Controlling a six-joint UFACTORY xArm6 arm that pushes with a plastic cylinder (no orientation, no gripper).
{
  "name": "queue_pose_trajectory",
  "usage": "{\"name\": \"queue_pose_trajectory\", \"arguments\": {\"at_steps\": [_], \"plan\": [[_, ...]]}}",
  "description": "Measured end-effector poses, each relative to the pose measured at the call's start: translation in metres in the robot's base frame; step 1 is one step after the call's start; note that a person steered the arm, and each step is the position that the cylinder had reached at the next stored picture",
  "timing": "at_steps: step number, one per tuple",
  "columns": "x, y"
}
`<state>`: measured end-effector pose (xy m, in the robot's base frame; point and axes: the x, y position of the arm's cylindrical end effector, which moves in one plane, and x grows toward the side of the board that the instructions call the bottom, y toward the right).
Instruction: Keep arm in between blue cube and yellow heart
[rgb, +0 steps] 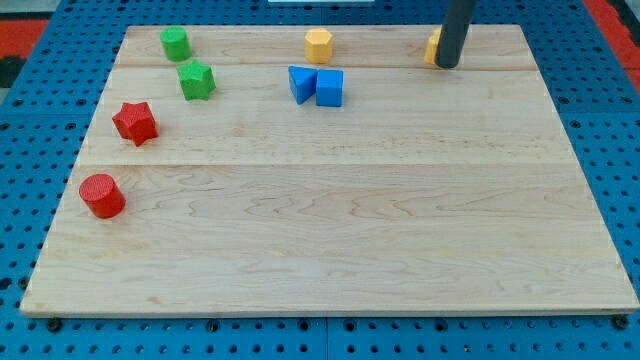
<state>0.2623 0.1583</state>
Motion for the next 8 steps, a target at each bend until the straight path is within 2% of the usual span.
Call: {"name": "queue_pose_trajectory", "arguments": {"at_steps": [1,3,5,8], "plan": [[-0.001,-0.011],[0.024,-0.032],[0.024,-0.056],[0.024,-0.048]]}}
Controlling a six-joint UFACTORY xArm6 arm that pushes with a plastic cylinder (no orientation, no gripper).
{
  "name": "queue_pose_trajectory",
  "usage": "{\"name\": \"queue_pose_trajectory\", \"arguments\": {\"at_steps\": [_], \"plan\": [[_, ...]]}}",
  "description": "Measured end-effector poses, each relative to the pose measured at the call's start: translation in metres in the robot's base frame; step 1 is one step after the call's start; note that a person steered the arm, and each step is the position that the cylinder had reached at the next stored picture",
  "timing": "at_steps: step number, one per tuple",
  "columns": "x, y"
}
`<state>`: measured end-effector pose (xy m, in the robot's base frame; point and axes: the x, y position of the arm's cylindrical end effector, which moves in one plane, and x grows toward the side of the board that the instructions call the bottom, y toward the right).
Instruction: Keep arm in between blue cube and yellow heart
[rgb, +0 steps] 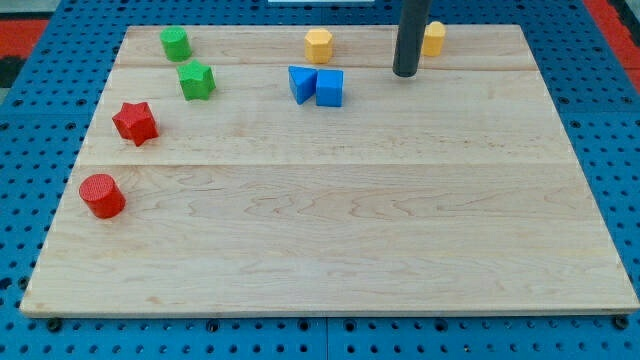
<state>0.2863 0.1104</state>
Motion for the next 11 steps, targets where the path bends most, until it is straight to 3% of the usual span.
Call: {"name": "queue_pose_trajectory", "arguments": {"at_steps": [7,11], "plan": [[-0.013,0.007],[-0.022,-0.022]]}}
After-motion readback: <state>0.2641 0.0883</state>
